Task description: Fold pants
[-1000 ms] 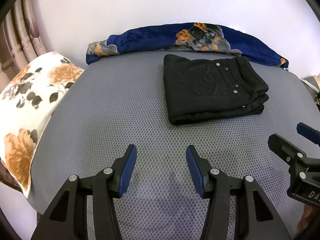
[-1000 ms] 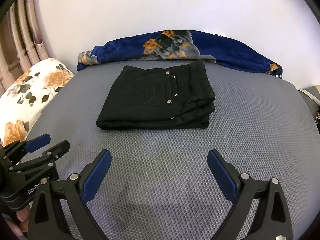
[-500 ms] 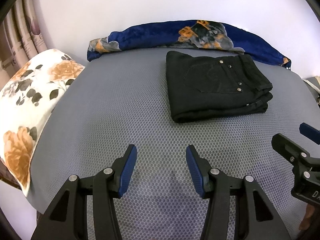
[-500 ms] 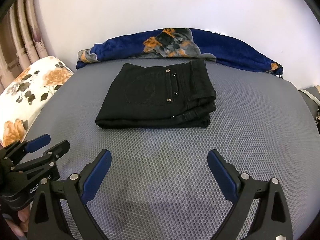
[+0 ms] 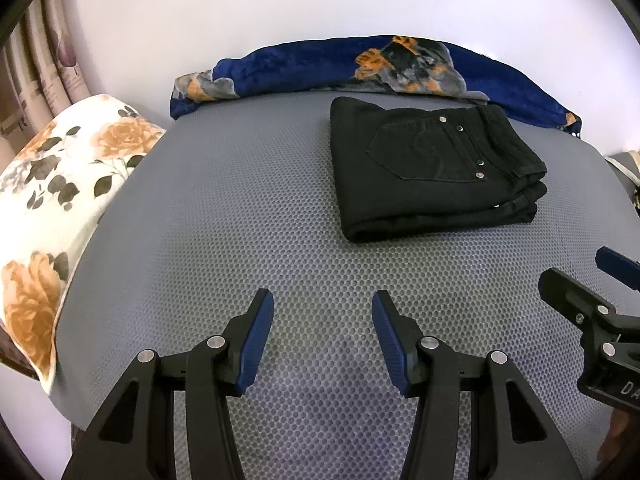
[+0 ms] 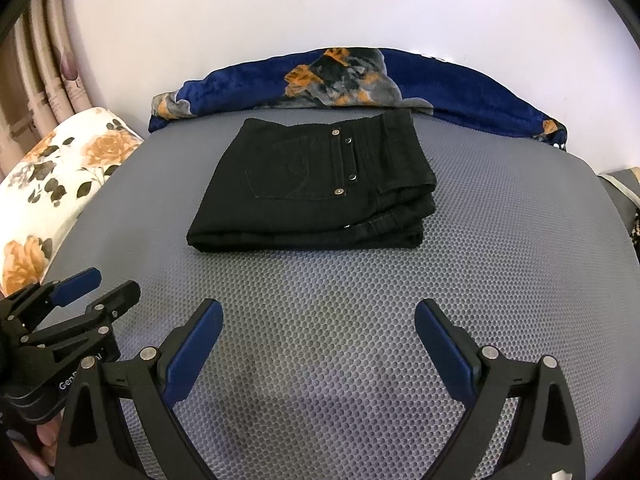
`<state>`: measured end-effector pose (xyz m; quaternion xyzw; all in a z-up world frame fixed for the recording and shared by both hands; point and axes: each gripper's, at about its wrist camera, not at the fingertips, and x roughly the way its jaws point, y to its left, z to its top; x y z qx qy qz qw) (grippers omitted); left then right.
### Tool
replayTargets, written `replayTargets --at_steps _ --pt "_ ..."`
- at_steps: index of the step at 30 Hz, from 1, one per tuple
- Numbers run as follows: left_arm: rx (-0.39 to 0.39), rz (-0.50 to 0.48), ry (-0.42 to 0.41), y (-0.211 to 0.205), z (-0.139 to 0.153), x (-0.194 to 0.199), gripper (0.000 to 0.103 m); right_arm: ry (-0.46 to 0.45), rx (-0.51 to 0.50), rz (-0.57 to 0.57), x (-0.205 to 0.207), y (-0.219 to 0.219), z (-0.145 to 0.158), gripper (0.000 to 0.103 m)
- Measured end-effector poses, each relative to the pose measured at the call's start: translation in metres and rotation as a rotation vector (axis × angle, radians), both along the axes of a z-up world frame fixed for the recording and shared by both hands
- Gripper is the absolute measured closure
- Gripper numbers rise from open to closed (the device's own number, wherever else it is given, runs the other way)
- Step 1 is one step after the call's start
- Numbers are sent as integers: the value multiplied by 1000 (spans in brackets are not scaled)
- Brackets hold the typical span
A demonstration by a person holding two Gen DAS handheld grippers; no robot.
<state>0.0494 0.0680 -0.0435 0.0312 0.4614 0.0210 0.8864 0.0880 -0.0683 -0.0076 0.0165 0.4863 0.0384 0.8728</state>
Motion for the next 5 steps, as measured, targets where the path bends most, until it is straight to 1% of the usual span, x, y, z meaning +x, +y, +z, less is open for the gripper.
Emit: replayTargets --at_steps 5 --pt "-3 2 14 2 -3 1 51 3 -7 1 0 2 -1 7"
